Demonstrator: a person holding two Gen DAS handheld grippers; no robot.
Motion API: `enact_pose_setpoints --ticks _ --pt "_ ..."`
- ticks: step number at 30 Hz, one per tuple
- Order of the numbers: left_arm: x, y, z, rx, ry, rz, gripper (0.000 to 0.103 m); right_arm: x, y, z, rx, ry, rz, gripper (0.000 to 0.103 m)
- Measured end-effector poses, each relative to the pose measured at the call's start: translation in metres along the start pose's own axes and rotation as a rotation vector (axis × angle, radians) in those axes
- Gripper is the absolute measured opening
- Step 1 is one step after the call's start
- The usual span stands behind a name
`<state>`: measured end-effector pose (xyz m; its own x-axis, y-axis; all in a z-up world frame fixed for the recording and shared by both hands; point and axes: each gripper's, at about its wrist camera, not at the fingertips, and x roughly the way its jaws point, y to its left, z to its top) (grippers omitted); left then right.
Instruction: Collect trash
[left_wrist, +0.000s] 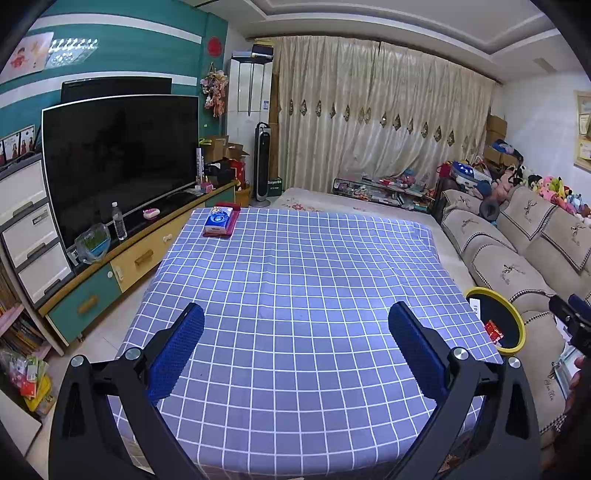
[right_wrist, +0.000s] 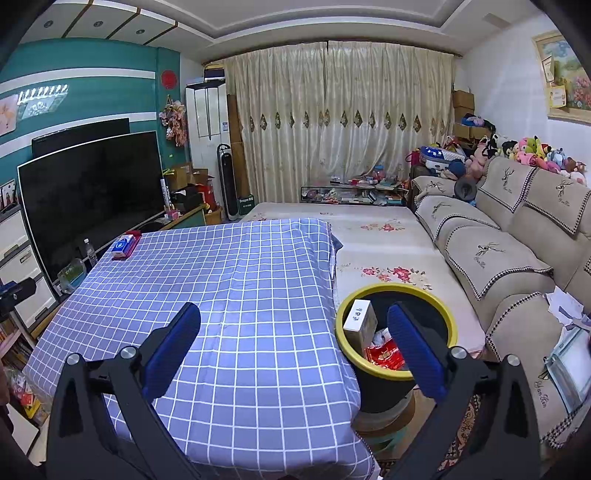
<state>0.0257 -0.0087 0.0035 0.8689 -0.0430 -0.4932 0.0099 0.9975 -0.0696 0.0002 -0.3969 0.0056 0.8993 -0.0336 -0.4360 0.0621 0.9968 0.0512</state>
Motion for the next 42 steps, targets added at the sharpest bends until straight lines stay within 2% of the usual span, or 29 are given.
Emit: enact_pose_setpoints --ticks 6,10,21,42 --pt "-0.014 -0.009 0.001 0.007 -0.027 0.005 0.098 -0.005 0.003 -0.003 -0.001 -0.01 0.007 0.096" --pt "-0.014 -0.016 0.001 0.018 -0.019 0.002 0.098 -0.005 0.0 -0.002 0.008 -0.014 0.004 0.096" --pt "0.006 -0.01 0.007 0.003 0.017 0.01 0.098 0.007 -0.002 0.0 0.019 -0.002 0.003 0.096" --pt "0.021 -0.008 0.005 0.015 0.031 0.018 0.098 0.013 0.004 -0.003 0.011 0.003 0.01 0.096"
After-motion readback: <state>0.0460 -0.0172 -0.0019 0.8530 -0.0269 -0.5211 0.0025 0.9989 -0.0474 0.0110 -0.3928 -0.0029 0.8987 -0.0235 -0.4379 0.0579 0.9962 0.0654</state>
